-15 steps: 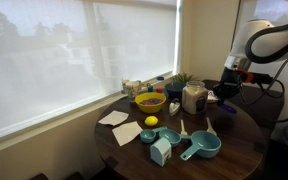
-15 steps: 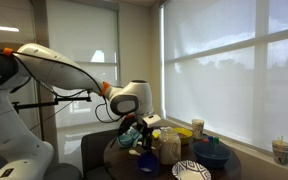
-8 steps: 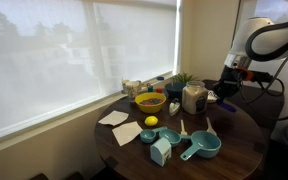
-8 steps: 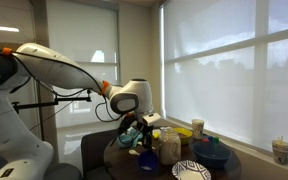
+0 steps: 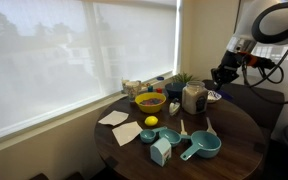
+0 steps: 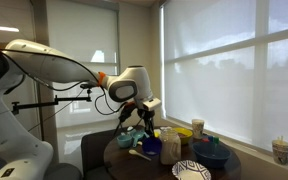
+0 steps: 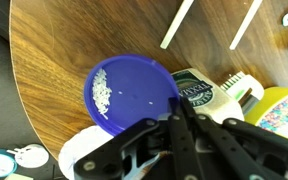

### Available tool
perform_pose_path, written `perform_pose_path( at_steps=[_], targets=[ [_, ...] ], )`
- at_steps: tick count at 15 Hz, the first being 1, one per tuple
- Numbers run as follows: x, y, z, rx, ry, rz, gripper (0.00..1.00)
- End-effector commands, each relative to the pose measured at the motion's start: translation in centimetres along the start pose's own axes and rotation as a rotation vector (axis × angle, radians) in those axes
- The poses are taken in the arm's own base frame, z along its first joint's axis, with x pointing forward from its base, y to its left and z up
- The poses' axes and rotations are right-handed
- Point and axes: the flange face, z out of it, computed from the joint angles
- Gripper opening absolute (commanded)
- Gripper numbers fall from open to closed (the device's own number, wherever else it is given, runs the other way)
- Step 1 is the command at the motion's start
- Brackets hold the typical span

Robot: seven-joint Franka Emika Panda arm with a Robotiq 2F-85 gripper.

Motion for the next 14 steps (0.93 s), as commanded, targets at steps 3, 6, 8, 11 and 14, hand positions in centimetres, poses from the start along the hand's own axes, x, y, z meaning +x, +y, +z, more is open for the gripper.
perform_pose_path(
  at_steps=[3,6,8,11,14],
  targets=[
    [1.0,-2.0,-5.5,0.062,0.001,-0.085,0.01],
    [1.0,-1.8,-5.5,0.048,0.027,-0.08,0.05],
    [1.2,-2.0,-6.1,0.053,0.029,-0.087,0.05],
    [1.2,-2.0,-6.0,0.052,0.027,-0.088,0.05],
    [1.8,-2.5,-6.9,0.091,0.054,-0.096,0.01]
  ],
)
